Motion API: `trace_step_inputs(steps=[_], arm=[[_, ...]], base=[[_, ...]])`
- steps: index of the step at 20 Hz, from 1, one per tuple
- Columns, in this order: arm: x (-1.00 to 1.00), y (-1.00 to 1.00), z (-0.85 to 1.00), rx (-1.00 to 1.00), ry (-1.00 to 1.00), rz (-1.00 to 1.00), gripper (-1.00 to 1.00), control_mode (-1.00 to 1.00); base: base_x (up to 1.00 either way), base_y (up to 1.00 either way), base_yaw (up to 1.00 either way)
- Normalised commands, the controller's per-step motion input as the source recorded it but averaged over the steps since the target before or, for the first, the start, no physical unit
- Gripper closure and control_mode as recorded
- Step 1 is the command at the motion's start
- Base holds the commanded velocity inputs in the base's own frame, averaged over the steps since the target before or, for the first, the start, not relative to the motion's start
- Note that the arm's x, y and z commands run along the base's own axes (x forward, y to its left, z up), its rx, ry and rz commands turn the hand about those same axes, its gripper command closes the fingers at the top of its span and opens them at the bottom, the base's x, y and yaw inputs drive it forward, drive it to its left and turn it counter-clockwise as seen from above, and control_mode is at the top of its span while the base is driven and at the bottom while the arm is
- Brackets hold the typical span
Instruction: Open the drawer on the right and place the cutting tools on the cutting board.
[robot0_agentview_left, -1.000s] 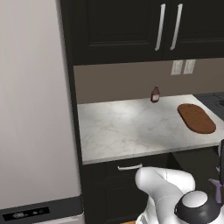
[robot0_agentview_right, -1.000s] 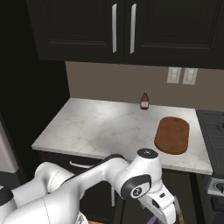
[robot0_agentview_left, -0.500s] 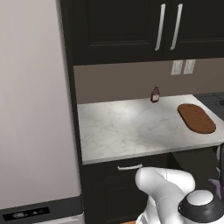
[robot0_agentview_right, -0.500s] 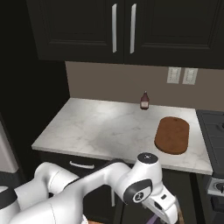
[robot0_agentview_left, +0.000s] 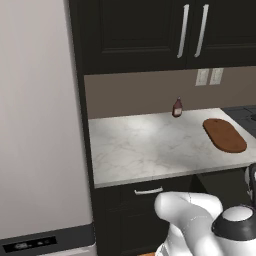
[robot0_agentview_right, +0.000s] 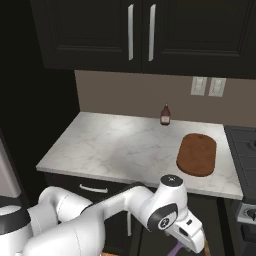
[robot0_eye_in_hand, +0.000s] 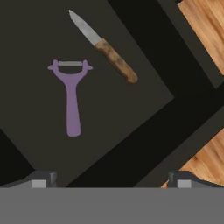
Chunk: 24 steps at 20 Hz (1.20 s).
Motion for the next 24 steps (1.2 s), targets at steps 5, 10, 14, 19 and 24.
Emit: trace_step_inputs(steps=[5,10,14,19,24], arm=[[0.07,0.00,-0.19,0.06,0.00,0.00,-1.00,-1.00],[0.09,0.00,-0.17,0.04,0.00,0.00,-1.00,-1.00],[0.05,0.00,-0.20,0.00,0.00,0.00,-1.00,-1.00],[0.05,0.00,-0.25,0.00,0.01,0.02,-1.00,-1.00],[0.14,0.00,-0.25,0.00,0.03,0.02,-1.00,-1.00]], base=[[0.00,0.00,0.00],[0.00,0.00,0.00],[0.00,0.00,0.00],[0.00,0.00,0.00],[0.00,0.00,0.00]])
